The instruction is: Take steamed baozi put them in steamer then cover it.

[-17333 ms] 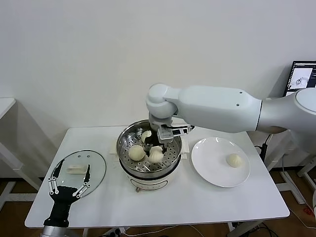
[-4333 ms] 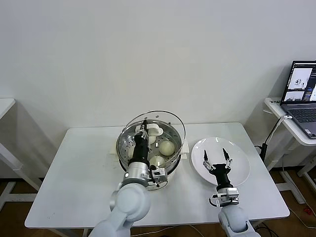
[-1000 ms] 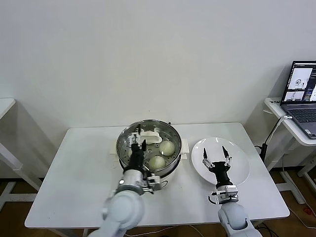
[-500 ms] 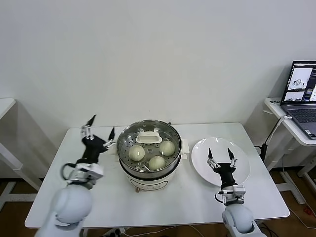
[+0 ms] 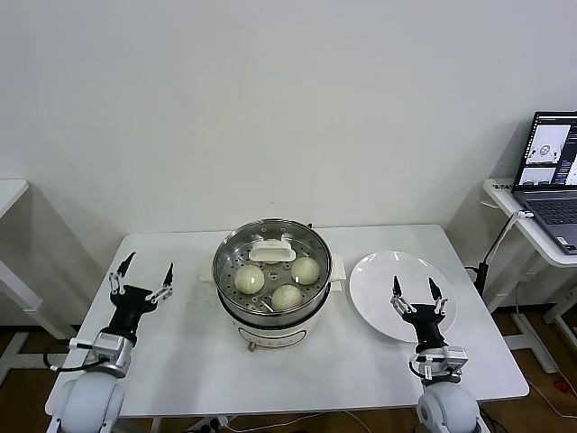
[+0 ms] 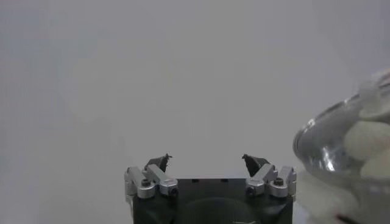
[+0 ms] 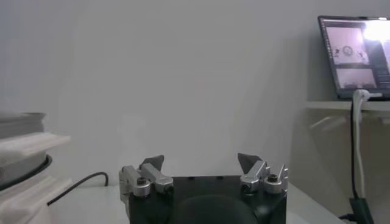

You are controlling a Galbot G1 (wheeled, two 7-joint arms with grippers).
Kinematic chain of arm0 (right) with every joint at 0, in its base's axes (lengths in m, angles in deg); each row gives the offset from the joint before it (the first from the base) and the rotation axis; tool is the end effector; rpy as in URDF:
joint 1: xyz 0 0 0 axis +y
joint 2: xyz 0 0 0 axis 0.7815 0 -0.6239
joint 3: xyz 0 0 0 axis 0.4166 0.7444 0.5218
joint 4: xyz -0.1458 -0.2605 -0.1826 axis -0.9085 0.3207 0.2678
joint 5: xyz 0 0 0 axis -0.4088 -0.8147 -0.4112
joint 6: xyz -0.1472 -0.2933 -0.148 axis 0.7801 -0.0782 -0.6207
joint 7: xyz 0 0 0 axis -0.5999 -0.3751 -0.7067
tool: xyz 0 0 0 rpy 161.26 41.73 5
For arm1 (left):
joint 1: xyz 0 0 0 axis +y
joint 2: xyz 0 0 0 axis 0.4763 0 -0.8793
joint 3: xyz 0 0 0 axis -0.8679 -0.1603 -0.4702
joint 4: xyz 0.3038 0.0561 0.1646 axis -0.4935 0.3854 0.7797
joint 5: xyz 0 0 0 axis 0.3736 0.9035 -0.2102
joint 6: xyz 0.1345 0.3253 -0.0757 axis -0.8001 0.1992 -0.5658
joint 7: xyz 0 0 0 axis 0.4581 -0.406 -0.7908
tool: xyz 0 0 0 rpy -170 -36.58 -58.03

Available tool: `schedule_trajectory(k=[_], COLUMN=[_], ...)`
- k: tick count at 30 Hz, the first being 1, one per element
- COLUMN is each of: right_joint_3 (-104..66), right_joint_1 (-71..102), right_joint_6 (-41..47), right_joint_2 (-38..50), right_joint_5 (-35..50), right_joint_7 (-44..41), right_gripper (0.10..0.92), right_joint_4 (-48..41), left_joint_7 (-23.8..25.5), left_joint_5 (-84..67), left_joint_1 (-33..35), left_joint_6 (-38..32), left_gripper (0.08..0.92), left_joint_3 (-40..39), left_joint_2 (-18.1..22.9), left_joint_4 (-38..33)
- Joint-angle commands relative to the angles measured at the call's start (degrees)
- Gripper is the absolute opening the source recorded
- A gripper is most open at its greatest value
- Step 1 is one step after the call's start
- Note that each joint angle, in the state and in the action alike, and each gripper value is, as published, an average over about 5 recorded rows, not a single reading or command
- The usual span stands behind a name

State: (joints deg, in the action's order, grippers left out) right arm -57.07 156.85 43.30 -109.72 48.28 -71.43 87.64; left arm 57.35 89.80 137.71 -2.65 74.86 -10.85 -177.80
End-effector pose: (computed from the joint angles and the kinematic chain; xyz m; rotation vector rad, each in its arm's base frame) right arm 0.2637 -0.0954 -0.3883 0.1128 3.1120 0.0564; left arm 0.2514 0.1223 -0.2996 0.0652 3.0435 0.6219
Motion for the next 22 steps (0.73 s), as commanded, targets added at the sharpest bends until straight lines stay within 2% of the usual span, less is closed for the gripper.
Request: schedule_trajectory(k=[1, 22], right_joint_3=[-1.61, -0.61], right_joint_1=[2.8, 2.86], right_joint_6=[0.85, 0.26], right_joint_2=[0.15, 0.11], right_joint_5=[1.62, 0.77], right_joint_7=[-1.02, -1.33], right_gripper=[0.823, 0.823], right_joint_4=[1.66, 1.37], left_joint_7=[1.84, 0.96], left_joint_5=[-7.88, -4.49], left_joint_1=[4.57, 5.88], left_joint_6=[-10.12, -11.87], left_gripper=[0.823, 0.823], left_joint_3=[3.44, 1.1], left_joint_2=[1.05, 2.53], left_joint_4=[4.35, 3.91])
